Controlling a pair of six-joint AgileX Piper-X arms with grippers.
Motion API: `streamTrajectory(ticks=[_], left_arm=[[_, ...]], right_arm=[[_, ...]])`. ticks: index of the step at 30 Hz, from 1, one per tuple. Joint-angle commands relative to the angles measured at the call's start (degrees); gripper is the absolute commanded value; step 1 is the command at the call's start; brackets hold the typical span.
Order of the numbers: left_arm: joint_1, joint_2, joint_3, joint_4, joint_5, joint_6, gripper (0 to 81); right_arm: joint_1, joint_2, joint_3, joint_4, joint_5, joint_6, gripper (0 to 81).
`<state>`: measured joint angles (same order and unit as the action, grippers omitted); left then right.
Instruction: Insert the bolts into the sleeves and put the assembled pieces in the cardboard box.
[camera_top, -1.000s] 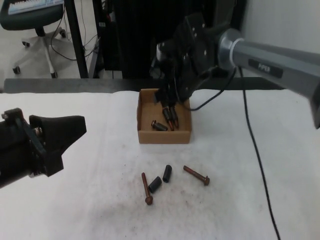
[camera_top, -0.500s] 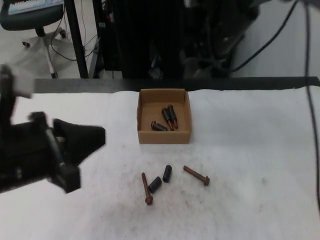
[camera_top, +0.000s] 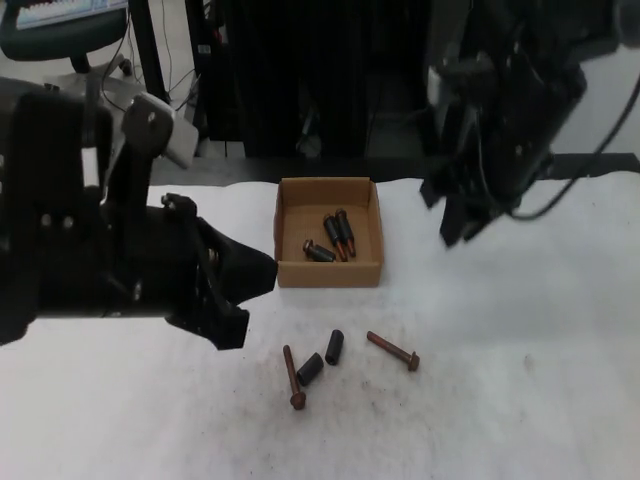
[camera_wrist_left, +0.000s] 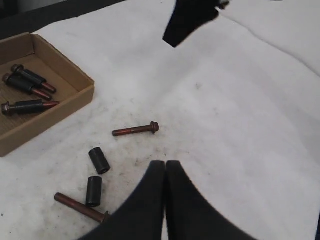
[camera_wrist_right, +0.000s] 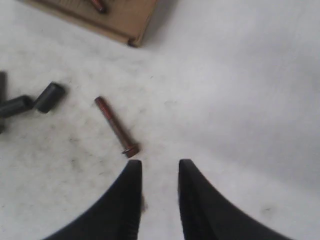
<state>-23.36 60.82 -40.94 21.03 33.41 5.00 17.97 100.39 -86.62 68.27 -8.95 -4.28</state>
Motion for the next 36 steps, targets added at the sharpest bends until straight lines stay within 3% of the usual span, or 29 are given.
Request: streamTrajectory(ticks=[1,9,15,19,21,28,36], left_arm=[[-0.3,0.1,-0.8,0.7,-0.3,1.9,0.3],[-2.5,1.1,-0.8,4.5,0.1,5.7,0.3],[-8.0,9.2,-3.4,5.3,-0.5,6.6,0.3],[-10.7,17.4,-9.2,5.5,-4.4,10.6,0.3],[-11.8,21.0,-12.9,6.8,-6.3,14.8,4.0],[-14.7,34.6,-26.8,14.5,-15.1,26.5,30.7],[-17.7,45.0,-38.4,15.6,-20.0,42.3,31.7]], right_arm=[[1.6,-0.7,3.7,-0.6,-5.2,-0.8,23.5],[3.6,-0.7,11.8,-3.7,-5.0,-0.4,31.6],[0.3,-2.1,12.1,-3.7,-5.0,-0.4,31.6],[-3.7,-6.0,12.1,-4.5,-5.0,-0.9,31.6],[-6.2,-8.2,12.1,-4.6,-5.0,-0.9,31.6],[-15.0,-15.0,12.1,-3.0,-5.1,-3.0,31.6],[-20.1,-18.9,12.7,-2.1,-8.1,-3.4,31.6]])
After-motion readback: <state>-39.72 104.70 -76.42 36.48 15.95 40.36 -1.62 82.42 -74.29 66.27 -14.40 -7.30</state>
